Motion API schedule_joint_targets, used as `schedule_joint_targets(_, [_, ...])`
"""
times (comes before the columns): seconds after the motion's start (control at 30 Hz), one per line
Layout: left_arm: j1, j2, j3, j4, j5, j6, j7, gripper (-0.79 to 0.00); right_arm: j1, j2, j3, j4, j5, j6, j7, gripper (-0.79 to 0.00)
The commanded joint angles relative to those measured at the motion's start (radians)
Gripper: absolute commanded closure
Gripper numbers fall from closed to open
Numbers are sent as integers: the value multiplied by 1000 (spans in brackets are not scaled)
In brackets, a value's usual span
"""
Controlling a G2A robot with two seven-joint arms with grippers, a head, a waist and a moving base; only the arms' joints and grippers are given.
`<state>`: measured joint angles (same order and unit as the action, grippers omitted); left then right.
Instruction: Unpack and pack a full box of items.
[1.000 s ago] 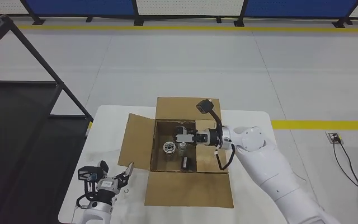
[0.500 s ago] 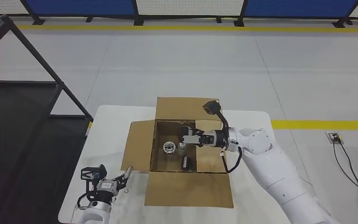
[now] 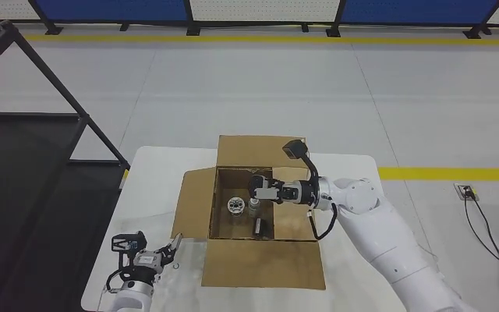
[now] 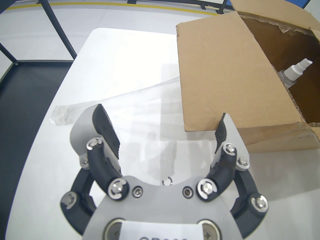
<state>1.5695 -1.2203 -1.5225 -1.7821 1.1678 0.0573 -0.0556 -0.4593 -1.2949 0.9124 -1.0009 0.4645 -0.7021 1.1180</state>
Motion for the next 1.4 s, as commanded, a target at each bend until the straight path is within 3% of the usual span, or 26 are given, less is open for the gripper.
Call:
schedule_joint_targets(0.0, [2,0,-4,0,5,5,0,-785,3,0,-1,8,-3,-1,-1,-785])
schedule_joint_targets(0.17, [0,-2,-11,5,3,11,6,-785,14,-5,-10,32,-11,-5,-5,-785])
schedule_joint_targets(0.4, [42,-3,-29,-54,13,-1,73,-785,21,-10,-13,46,-18,-8,-8,-785])
schedule_joint_targets(0.83, [164,-4,-63,-253,28,-60,162,-785,-14,8,28,10,-39,-29,-29,-785])
schedule_joint_targets(1.13, [229,-2,-39,-383,67,-170,190,-785,-81,51,109,-72,-73,-47,-47,-785])
schedule_joint_targets(1.27, [217,-2,0,-419,83,-204,174,-785,-127,80,164,-124,-90,-56,-56,-785])
schedule_joint_targets(1.37, [148,-6,58,-408,90,-205,118,-785,-171,108,216,-171,-107,-68,-68,-785])
